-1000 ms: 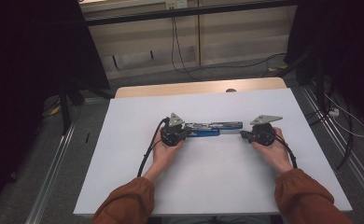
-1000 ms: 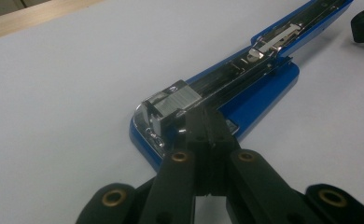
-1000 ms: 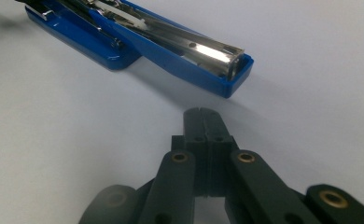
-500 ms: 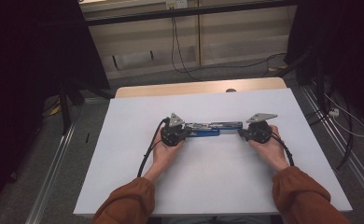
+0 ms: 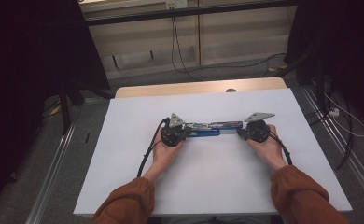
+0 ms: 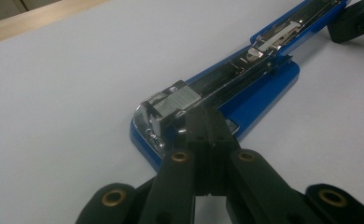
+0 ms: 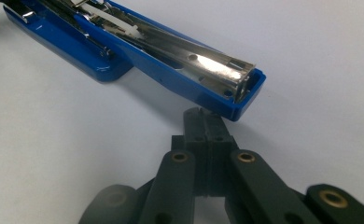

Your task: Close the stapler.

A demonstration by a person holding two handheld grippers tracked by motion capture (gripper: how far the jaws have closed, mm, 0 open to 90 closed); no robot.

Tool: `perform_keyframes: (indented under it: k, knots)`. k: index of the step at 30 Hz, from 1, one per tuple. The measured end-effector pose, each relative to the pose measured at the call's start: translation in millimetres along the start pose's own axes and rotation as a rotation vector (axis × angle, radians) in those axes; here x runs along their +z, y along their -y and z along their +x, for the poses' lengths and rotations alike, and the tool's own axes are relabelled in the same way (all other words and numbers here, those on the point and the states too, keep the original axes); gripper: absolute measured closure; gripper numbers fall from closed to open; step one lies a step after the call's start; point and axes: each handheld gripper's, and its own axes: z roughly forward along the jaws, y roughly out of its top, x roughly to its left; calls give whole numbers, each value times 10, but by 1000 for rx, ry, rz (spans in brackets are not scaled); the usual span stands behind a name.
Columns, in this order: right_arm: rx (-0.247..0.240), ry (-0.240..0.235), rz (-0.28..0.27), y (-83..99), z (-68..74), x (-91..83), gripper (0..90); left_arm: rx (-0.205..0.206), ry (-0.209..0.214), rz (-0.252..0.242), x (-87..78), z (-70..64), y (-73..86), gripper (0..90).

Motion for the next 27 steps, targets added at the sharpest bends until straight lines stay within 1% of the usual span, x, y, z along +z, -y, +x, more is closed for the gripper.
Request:
perform_keyframes:
  k: [4, 5, 8, 9, 10, 11, 12, 16, 19, 20, 21, 23, 25, 26, 27]
  knots:
    - [1, 2, -2, -15, -3, 20, 900, -4, 3, 1, 1, -3, 0, 900]
    - [0, 2, -1, -19, -1, 23, 900, 1, 0, 4, -3, 2, -2, 900]
    - [8, 6, -3, -21, 0, 27, 900, -13, 6, -2, 1, 1, 2, 900]
    - [11, 10, -3, -21, 2, 27, 900, -11, 10, -1, 0, 10, 2, 900]
    - [11, 13, -4, -22, 3, 30, 900, -6, 5, 1, -4, 15, 1, 900]
    - [10, 13, -5, -23, 2, 31, 900, -11, 9, -2, 0, 8, 3, 900]
    - [12, 12, -7, -23, 2, 30, 900, -3, 6, 0, -1, 4, 2, 900]
    - [25, 13, -16, -20, -6, 21, 900, 3, 2, 0, 1, -3, 1, 900]
    - [37, 17, -26, -15, -21, 16, 900, -2, 7, 2, -2, -1, 4, 900]
    - [43, 16, -26, -14, -22, 12, 900, 6, 6, 2, -5, 6, 5, 900]
    - [43, 18, -26, -14, -21, 12, 900, 1, 8, 1, -2, 0, 6, 900]
    - [35, 20, -25, -15, -17, 15, 900, 16, -5, 2, -2, -10, 3, 900]
    - [36, 20, -26, -15, -17, 16, 900, 14, -5, 1, -1, -14, 4, 900]
    - [38, 21, -28, -16, -19, 13, 900, 4, -1, -2, 1, -18, 6, 900]
    - [43, 20, -32, -18, -19, 10, 900, 14, -5, 1, -3, -11, 5, 900]
